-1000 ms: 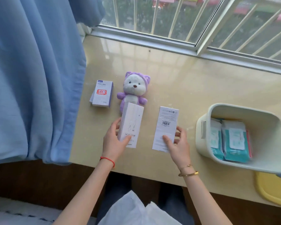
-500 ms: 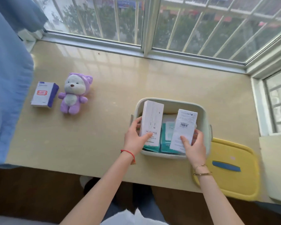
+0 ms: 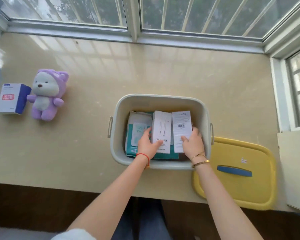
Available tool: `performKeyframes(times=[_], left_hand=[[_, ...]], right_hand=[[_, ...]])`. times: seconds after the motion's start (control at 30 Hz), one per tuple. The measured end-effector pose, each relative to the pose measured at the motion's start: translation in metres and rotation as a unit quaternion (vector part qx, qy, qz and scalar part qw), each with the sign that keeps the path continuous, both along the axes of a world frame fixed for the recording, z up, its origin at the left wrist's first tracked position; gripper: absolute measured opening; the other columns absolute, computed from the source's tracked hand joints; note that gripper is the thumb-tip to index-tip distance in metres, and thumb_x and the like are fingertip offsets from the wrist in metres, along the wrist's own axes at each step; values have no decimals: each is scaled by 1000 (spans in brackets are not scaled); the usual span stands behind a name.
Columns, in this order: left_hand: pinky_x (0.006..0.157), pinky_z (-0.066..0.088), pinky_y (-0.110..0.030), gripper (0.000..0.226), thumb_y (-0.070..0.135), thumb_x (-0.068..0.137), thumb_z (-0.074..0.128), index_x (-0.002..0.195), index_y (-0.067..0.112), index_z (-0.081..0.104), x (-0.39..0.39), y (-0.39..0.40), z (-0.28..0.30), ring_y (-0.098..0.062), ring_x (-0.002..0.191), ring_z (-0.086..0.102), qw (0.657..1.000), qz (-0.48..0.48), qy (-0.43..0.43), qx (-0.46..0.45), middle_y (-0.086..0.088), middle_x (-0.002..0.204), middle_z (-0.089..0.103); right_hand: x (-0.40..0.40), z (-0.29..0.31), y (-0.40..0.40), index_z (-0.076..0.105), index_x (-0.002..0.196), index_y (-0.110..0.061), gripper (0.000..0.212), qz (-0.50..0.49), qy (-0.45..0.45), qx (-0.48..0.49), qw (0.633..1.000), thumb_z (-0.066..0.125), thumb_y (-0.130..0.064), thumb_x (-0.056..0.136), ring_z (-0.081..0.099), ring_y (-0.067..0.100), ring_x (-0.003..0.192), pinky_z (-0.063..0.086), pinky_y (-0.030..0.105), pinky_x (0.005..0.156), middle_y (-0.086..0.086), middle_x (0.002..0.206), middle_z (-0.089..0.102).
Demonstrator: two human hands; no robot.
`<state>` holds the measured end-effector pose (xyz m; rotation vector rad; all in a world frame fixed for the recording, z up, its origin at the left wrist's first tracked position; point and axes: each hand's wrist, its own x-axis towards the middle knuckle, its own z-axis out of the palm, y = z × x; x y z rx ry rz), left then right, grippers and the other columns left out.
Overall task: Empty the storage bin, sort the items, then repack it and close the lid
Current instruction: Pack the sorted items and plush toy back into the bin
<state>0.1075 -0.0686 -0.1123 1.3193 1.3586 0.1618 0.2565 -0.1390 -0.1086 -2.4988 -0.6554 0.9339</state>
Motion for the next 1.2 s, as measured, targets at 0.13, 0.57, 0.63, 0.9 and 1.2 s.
performKeyframes(times=[0.13, 0.57, 0.63, 0.9, 1.2], left_hand=[[94, 47, -30, 60, 20, 81, 72, 135, 15, 45, 10, -3, -6, -18, 112, 56, 997, -54, 27, 42, -4, 126, 60], [93, 50, -34, 43, 26, 85, 67, 125, 18, 57, -44, 22, 30, -13, 104, 60, 971, -60, 67, 220, 1, 119, 63], [90, 47, -23, 37, 26, 85, 66, 121, 20, 59, -69, 32, 48, -12, 102, 61, 957, -61, 79, 273, 4, 116, 64], [83, 52, -36, 32, 21, 83, 67, 115, 19, 63, -196, 68, 112, -22, 99, 63, 915, -11, 134, 379, 0, 109, 66], [78, 50, -36, 29, 22, 85, 65, 114, 17, 63, -357, 138, 138, -27, 98, 63, 900, 56, 198, 385, -4, 111, 65]], right_hand=[[2, -13, -6, 31, 137, 0, 49, 10, -14, -12, 1000, 50, -15, 95, 51, 40, 117, 44, 39, 92, 23, 133, 47], [-22, 23, -2, 47, 131, -5, 43, 147, -181, 132, 963, 54, -22, 92, 48, 26, 120, 39, 33, 104, 12, 127, 53], [-33, 36, 5, 49, 130, -7, 41, 174, -184, 155, 955, 54, -23, 92, 47, 24, 120, 37, 32, 106, 9, 126, 54], [-105, 85, 49, 52, 127, -8, 41, 245, -184, 201, 931, 58, -26, 91, 49, 23, 119, 37, 32, 107, 7, 124, 57], [-236, 105, 134, 55, 121, -8, 40, 301, -162, 217, 914, 55, -31, 89, 53, 26, 110, 35, 29, 101, 7, 114, 59]])
